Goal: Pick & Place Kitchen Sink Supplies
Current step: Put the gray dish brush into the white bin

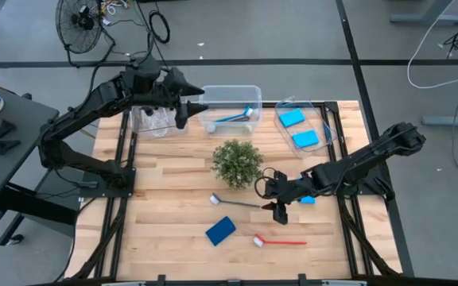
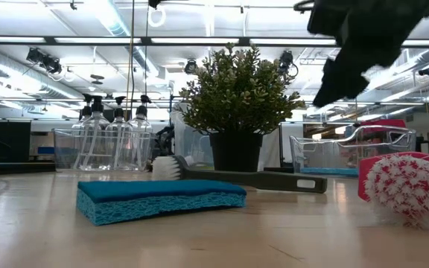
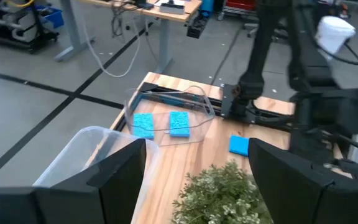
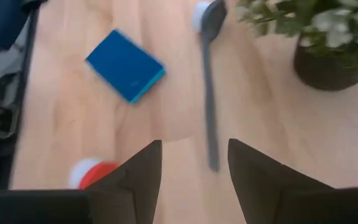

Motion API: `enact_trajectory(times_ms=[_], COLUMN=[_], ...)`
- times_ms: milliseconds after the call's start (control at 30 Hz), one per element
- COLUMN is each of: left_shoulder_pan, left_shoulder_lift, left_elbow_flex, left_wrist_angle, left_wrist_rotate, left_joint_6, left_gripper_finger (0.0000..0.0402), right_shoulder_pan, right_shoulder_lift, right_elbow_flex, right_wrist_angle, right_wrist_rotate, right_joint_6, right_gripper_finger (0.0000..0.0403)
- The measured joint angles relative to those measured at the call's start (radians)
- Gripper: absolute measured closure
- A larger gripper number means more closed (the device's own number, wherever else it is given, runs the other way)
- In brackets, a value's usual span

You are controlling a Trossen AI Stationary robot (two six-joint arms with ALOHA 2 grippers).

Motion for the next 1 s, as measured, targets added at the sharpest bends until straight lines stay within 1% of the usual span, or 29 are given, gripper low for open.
enact_trajectory(times_ms=[100, 267, 433, 567, 733, 900, 1000], left_shoulder_pan=[-0.027, -0.062, -0.080, -0.091, -0.104, -0.112, -0.112], left_shoulder_lift=[0.000, 0.000, 0.000, 0.000, 0.001, 0.001, 0.001], left_elbow_flex=[0.000, 0.000, 0.000, 0.000, 0.000, 0.000, 0.000], left_wrist_angle=[0.001, 0.002, 0.002, 0.001, 0.001, 0.001, 0.002], left_wrist_rotate=[0.000, -0.016, -0.075, -0.109, -0.151, -0.184, -0.208], left_joint_6=[0.016, 0.012, 0.009, 0.005, -0.019, -0.018, -0.019], left_gripper_finger=[0.0113, 0.0113, 0.0113, 0.0113, 0.0113, 0.0113, 0.0113], right_shoulder_pan=[0.000, -0.001, -0.001, 0.000, 0.000, 0.000, -0.001], right_shoulder_lift=[0.000, 0.000, 0.011, 0.050, 0.141, 0.239, 0.299], right_elbow_flex=[-0.082, -0.199, -0.277, -0.308, -0.309, -0.307, -0.307], right_wrist_angle=[0.130, 0.359, 0.488, 0.574, 0.695, 0.803, 0.852], right_wrist_rotate=[0.049, 0.076, 0.118, 0.119, 0.080, 0.125, 0.130], right_joint_6=[-0.012, -0.066, -0.088, -0.126, -0.171, -0.187, -0.187], right_gripper_finger=[0.0218, 0.0218, 0.0218, 0.0218, 0.0218, 0.0218, 0.0218])
